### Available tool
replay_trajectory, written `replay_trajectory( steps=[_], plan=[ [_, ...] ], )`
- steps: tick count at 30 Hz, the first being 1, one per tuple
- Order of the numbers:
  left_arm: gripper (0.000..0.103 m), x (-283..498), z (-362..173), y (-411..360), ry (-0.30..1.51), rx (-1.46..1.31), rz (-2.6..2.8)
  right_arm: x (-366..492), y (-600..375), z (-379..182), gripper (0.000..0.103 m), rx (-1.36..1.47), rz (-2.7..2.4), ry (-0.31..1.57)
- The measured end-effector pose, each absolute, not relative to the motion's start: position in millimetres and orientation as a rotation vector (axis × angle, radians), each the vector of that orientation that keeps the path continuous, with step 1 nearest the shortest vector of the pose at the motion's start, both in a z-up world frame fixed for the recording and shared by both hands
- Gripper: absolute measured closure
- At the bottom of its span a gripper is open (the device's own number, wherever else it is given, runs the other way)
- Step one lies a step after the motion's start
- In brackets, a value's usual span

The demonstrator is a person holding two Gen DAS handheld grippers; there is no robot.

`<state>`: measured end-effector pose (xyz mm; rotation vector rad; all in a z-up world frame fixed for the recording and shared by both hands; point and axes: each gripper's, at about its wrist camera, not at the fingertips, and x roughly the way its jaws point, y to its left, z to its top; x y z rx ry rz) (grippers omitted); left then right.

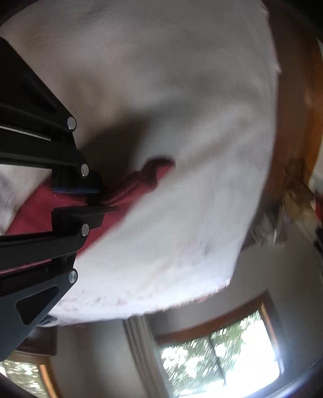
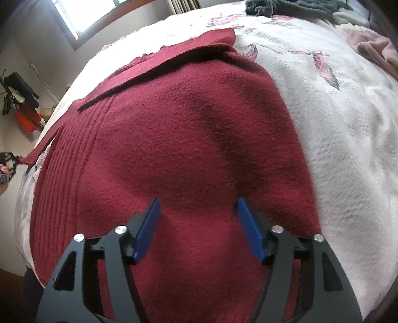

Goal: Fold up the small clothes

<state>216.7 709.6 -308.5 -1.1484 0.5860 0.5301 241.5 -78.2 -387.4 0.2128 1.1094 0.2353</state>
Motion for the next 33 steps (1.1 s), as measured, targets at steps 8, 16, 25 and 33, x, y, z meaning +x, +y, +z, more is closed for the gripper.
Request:
replay_trajectory(
  steps=[8,16,25,33],
  plan=[
    [0.097,305,-198,603,0.559,-0.908,0.228,240,-69,-356,0.032,0.324,0.314,1.09],
    [0.097,396,-175,468,0.655,-0.708,0.032,232,-76,-335,0.03,0.391,0.338,1.062],
    [0.097,464,-241,313,0.841,-0.538,-0.116,237,-93,-333,0.03,0.435,0.334,1.052],
    [0.094,479,-339,223,1.04,-0.39,-0.213,252,-98,-343,0.03,0.434,0.328,1.086]
  ],
)
